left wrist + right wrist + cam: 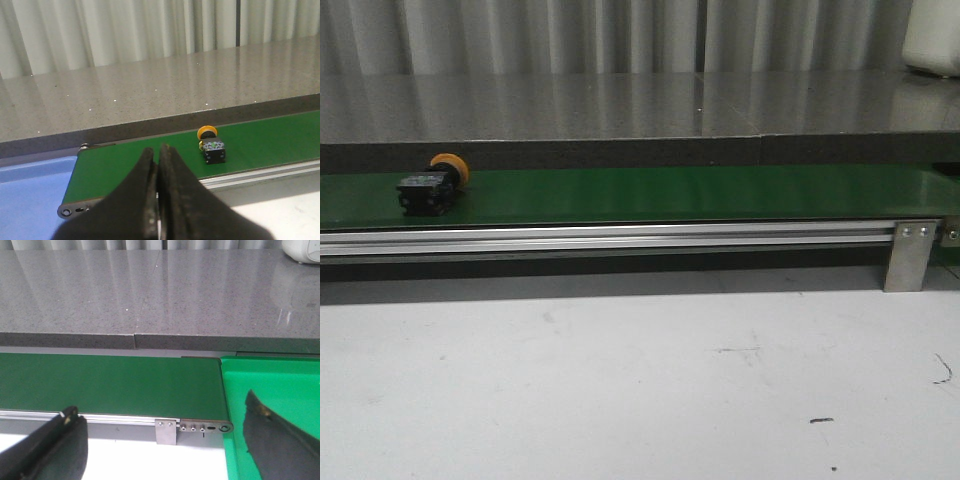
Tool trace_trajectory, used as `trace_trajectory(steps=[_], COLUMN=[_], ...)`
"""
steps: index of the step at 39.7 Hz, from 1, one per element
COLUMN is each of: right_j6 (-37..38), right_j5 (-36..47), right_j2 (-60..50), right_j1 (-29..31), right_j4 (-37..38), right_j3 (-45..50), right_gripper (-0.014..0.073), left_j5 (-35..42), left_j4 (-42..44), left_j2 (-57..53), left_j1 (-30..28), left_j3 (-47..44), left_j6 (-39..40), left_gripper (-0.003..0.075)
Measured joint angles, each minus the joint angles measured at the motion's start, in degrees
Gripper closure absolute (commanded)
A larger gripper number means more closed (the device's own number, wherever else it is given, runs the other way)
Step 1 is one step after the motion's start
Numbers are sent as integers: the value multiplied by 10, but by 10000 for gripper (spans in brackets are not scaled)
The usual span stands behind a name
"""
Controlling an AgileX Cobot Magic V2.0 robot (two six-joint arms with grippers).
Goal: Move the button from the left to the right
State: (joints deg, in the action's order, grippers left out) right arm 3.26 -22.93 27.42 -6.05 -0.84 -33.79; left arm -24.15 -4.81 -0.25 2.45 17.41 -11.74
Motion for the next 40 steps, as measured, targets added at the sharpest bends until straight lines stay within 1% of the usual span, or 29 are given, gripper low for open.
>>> trace_trajectory(steps=[14,40], right_j6=[0,0], right_j5=[-1,-1], right_j2=[0,0], right_j1=[0,0], right_j4=[0,0], right_j3=[0,0], right_gripper=[-51,-51], left_j5=[1,1], left_j4=[0,0], left_j2=[0,0], left_j1=[0,0], left_j3=[-19,-19], left_j6=[0,0], left_gripper=[741,741])
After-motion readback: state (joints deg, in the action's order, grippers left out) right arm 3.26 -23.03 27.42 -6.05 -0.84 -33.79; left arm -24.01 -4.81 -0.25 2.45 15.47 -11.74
